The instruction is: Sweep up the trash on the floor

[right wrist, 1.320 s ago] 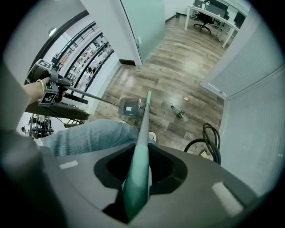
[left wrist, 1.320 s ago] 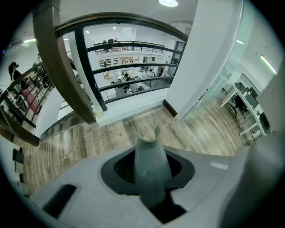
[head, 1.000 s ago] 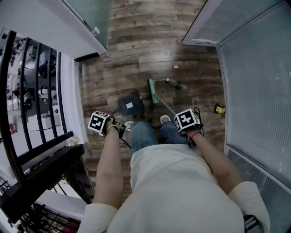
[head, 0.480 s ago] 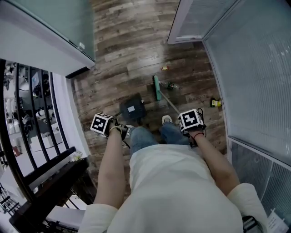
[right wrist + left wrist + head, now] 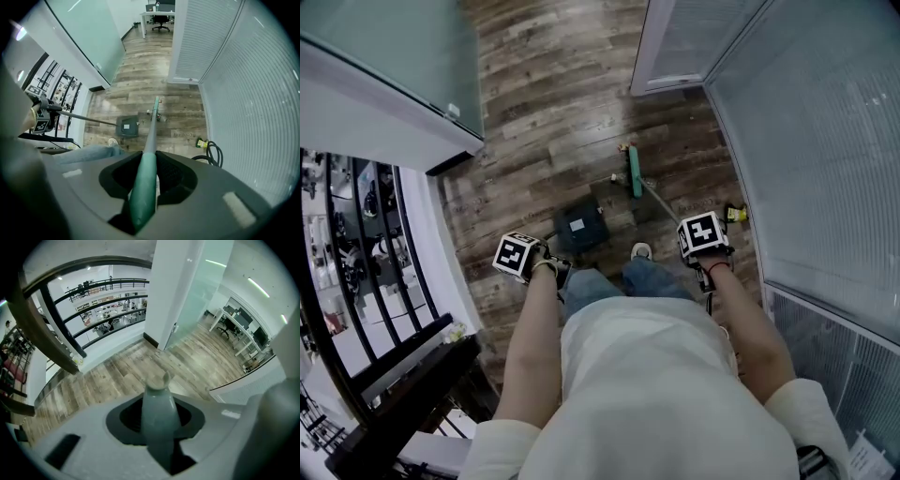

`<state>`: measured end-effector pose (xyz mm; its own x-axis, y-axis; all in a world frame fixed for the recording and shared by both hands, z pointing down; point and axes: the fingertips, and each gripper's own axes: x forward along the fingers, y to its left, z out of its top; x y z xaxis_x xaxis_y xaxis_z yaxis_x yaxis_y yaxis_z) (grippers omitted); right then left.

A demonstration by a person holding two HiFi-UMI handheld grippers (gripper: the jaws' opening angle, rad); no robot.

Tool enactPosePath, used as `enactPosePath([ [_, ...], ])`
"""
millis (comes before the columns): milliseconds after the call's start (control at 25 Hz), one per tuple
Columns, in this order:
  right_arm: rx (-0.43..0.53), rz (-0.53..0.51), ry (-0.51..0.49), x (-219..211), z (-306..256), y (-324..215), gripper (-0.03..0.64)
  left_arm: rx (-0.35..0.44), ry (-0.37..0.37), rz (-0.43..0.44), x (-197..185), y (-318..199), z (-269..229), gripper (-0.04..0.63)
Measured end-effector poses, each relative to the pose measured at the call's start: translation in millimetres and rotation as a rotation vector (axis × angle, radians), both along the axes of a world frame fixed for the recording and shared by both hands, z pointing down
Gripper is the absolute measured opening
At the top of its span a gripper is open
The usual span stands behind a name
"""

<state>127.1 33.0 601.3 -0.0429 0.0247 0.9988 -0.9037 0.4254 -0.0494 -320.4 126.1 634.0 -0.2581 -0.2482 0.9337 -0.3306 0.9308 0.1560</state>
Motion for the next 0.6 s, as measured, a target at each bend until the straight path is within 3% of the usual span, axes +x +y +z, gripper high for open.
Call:
enactPosePath([
  [320, -0.021, 0.000, 0.024, 54, 8, -67, 0.098, 0.000, 0.002, -0.002, 47, -32, -2, 0.092],
  [600, -0.015, -0.201, 0.141, 87, 24, -123, 0.098, -0.008, -0.002, -0.017, 82, -53, -4, 0.091],
])
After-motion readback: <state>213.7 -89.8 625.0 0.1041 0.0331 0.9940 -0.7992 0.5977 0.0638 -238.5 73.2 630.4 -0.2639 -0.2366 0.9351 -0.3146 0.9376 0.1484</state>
